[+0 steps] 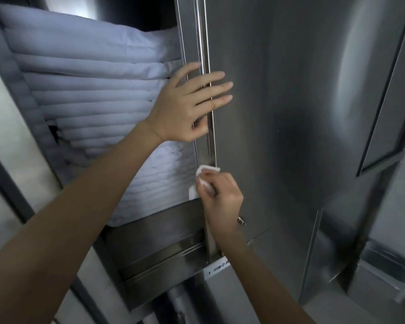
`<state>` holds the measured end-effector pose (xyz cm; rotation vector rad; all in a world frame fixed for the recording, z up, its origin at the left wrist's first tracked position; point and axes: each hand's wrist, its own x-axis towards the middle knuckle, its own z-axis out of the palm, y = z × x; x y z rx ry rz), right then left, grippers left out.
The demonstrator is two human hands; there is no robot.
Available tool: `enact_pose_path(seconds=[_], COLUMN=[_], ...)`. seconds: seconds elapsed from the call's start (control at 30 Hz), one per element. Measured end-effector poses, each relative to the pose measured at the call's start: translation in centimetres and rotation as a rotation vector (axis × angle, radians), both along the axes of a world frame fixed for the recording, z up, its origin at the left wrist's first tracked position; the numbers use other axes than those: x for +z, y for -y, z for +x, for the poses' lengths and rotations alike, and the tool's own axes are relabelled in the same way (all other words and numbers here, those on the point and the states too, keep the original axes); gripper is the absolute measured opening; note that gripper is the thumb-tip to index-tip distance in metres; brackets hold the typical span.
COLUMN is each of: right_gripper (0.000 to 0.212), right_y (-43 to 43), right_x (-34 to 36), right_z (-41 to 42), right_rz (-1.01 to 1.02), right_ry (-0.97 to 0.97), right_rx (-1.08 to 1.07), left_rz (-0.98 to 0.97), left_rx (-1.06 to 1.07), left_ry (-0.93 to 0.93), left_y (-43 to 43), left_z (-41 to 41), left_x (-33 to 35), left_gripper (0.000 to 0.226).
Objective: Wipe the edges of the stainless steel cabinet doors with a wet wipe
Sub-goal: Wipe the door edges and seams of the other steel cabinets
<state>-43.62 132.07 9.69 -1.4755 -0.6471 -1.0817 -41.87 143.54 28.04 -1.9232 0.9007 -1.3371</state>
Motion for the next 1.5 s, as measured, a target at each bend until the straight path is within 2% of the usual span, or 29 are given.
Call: enact_pose_path(seconds=[0.1,0.2,0.33,0.4,0.5,0.6,0.7,0.8,0.9,0.97,1.1,1.17,1.23,1.37,1.5], right_gripper=[0.009,0.004,0.021,0.022,0.006,0.006,0.020,0.017,0.016,0.017,0.014,0.018,0.019,0.013,0.019], right_y=[-1.1,-1.1,-0.1,0.0,-0.4,-0.9,-0.4,0.6,1.5,2.0,2.3,2.5,3.0,4.7,3.9], right_x=[1.5,-3.8,-9.4,-8.2,-5.0,-4.7,-8.9,-12.9,-12.9,-11.0,-3.9,-0.9,-0.6,-5.0,-3.6], right_z=[0.4,-0.8,-2.1,-2.0,-1.6,-1.1,-2.1,-3.1,-3.4,-3.3,-1.1,0.4,1.2,0.9,1.0], right_rz=[0.102,0.107,0.056,0.040,0.091,0.124,0.076,0.008,-0.076,-0.109,-0.127,-0.148,-0.237,-0.449,-0.485], right_ry=[0.000,-0.123,-0.330,-0.296,-0.191,-0.148,-0.266,-0.424,-0.448,-0.390,-0.015,0.105,0.138,0.113,0.123], right_rx=[-0.042,-0.041,0.050,0.034,0.008,-0.012,0.014,0.076,0.106,0.094,-0.029,-0.093,-0.166,-0.185,-0.142], left_rz=[-0.044,-0.045,-0.029,-0.031,-0.036,-0.043,-0.047,-0.045,-0.056,-0.052,-0.005,0.026,0.031,0.001,-0.007], left_rx=[-0.001,0.011,0.033,0.027,0.024,0.029,0.036,0.060,0.079,0.080,0.063,0.064,0.056,0.020,0.020], left_ry=[-0.008,-0.003,0.011,0.011,0.015,0.011,0.008,0.024,0.023,0.018,0.033,0.037,0.033,0.036,0.032], left_y=[0.2,0.0,0.1,0.2,0.2,0.3,0.3,0.4,0.6,0.5,-0.2,-0.6,-0.8,-0.7,-0.5], left_z=[0.0,0.0,-0.1,-0.1,-0.1,-0.2,-0.2,-0.2,-0.4,-0.4,-0.3,-0.2,-0.1,0.0,-0.1], left_x=[-1.6,-1.5,-1.4,-1.5,-1.5,-1.6,-1.8,-2.0,-2.6,-3.2,-3.1,-2.7,-2.6,-2.8,-2.9], left_gripper=[0.052,0.051,0.051,0.050,0.050,0.051,0.051,0.052,0.053,0.054,0.051,0.050,0.050,0.049,0.048])
